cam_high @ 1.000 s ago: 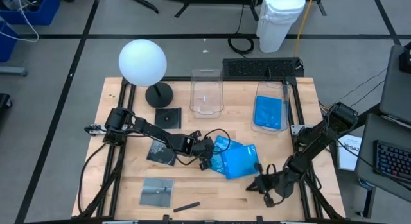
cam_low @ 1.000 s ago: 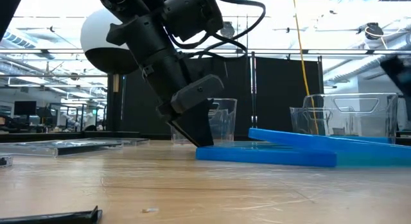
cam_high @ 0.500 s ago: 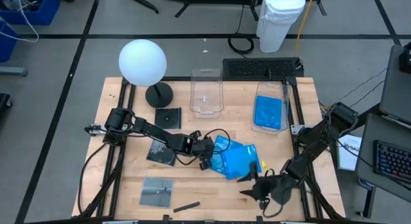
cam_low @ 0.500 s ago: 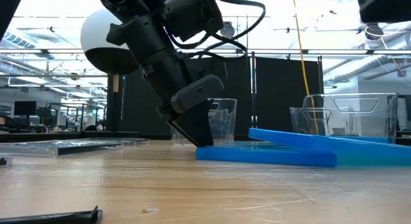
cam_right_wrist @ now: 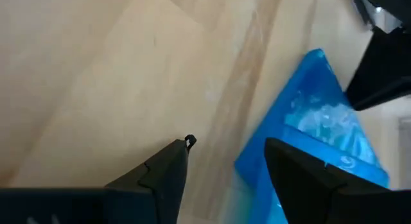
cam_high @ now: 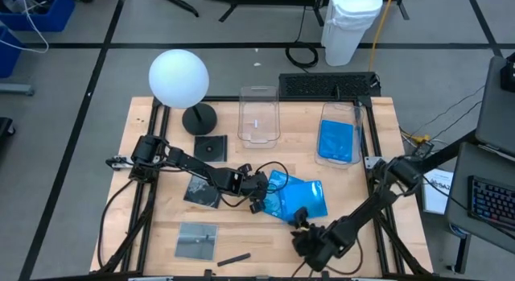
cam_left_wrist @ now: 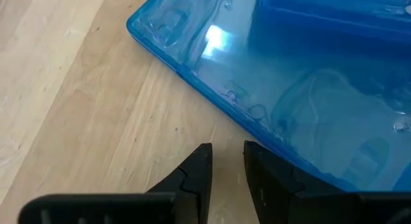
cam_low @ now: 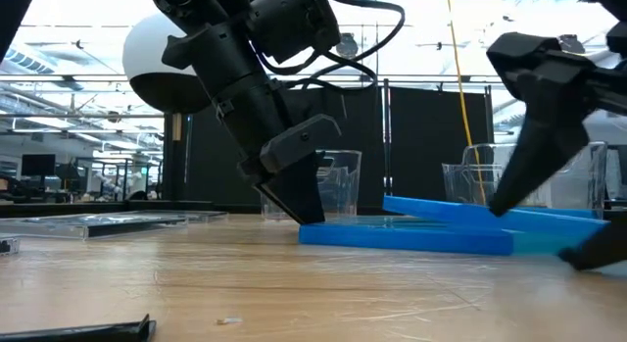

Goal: Pick & place jewel cases by type
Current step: Put the right blue CD case into the right transparent bin

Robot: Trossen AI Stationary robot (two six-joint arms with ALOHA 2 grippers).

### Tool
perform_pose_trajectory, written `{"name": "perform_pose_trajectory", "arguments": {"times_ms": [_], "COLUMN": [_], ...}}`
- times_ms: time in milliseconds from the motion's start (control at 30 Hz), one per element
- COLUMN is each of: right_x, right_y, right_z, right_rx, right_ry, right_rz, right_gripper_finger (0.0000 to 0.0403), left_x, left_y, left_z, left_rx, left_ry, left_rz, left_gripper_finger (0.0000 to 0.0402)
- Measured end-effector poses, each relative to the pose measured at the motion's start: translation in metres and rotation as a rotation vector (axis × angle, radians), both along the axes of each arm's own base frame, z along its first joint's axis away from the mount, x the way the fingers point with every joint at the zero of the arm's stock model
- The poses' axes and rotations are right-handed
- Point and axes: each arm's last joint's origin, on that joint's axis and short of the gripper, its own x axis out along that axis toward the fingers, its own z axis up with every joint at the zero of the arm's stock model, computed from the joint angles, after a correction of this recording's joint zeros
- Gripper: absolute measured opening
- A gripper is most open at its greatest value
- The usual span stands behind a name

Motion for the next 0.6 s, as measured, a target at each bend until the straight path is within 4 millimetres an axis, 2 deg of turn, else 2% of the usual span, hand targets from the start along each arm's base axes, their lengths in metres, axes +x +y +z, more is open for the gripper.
{"name": "perform_pose_trajectory", "arguments": {"times_ms": [267,600], "right_x": [-0.003,-0.01], "right_y": [-0.003,-0.012], "right_z": [0.008,0.007], "right_rx": [-0.112,-0.141], "right_ry": [-0.02,0.001], "right_rz": [-0.002,-0.104], "right_gripper_finger": [0.0201,0.0201], "left_x": [0.0,0.0], "left_y": [0.0,0.0], "left_z": [0.0,0.0], "left_rx": [0.003,0.003], "left_ry": [0.001,0.0], "left_rz": [-0.002,-0.002], "left_gripper_finger": [0.0097,0.0097]}}
